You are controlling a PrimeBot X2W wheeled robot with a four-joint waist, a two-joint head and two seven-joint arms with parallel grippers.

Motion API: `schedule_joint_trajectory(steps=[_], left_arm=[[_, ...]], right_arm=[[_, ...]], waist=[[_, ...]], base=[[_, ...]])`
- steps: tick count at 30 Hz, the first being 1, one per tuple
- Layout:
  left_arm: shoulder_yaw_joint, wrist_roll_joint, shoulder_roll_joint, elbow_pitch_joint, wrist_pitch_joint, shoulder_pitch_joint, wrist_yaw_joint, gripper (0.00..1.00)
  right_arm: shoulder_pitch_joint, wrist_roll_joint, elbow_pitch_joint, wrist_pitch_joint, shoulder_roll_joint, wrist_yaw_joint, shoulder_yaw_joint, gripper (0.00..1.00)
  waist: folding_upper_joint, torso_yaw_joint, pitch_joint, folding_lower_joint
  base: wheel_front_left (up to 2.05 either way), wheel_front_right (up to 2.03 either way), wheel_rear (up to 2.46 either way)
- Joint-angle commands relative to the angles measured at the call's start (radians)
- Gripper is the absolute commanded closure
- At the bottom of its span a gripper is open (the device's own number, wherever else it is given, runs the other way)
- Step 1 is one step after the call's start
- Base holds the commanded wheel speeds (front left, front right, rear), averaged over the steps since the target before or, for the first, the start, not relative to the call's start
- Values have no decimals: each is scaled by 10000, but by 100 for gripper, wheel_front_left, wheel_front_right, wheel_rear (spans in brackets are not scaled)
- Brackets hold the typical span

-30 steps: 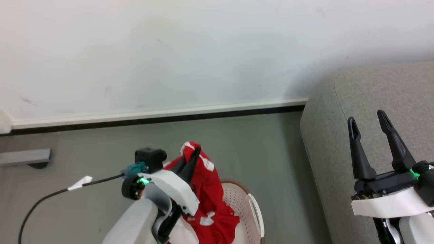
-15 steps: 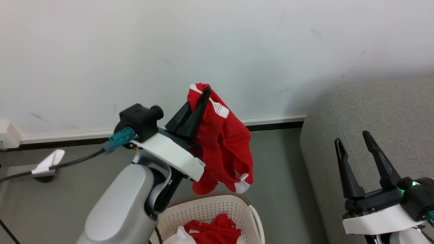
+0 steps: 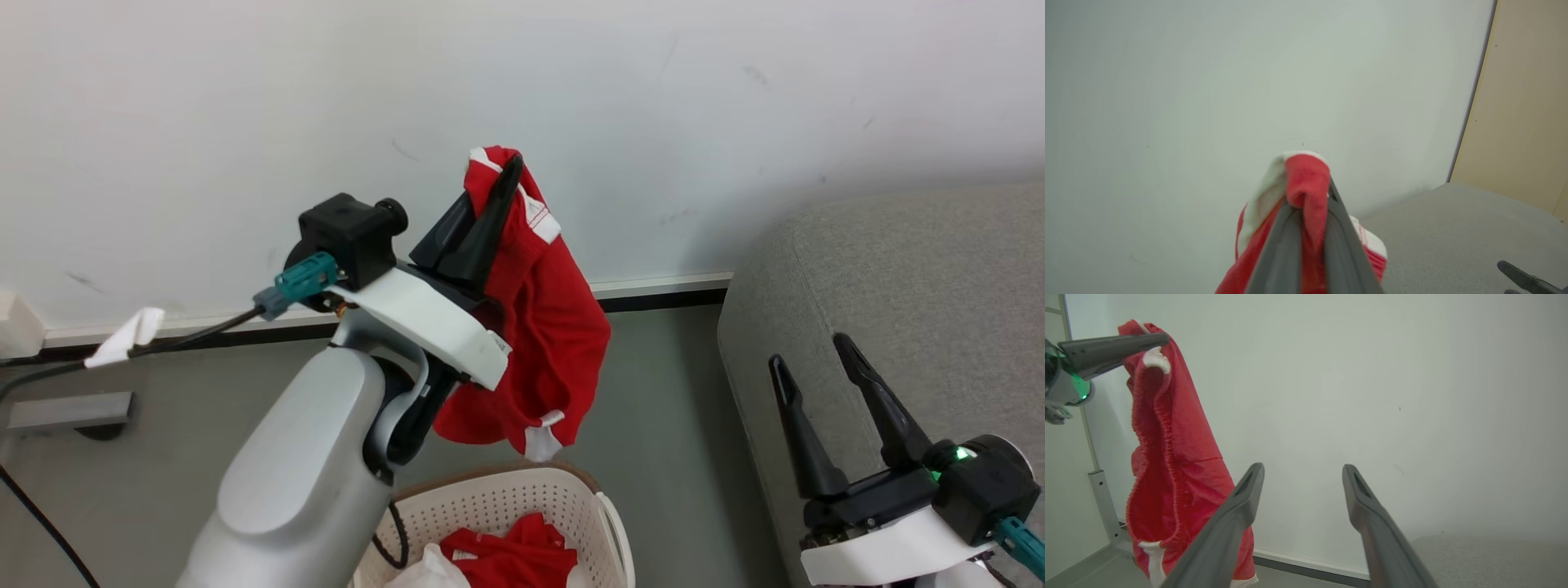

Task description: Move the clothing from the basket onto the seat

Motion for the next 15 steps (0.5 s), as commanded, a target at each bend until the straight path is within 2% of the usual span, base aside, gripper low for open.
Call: schedule_joint_trajectory(steps=[1,15], left_arm=[[22,76,15,61,-88,-124,-38,100],[-285,135,-345,801,-306,-759,-38,100]], right_arm=[[-130,33,-45,-1,-77,-21,69,0],[-1596,183,685,-1,-555,-21,2748,0]], waist=[[-1,-4,11,-1],[-1,295,184,-1]], base=[[0,0,0],[0,0,0]])
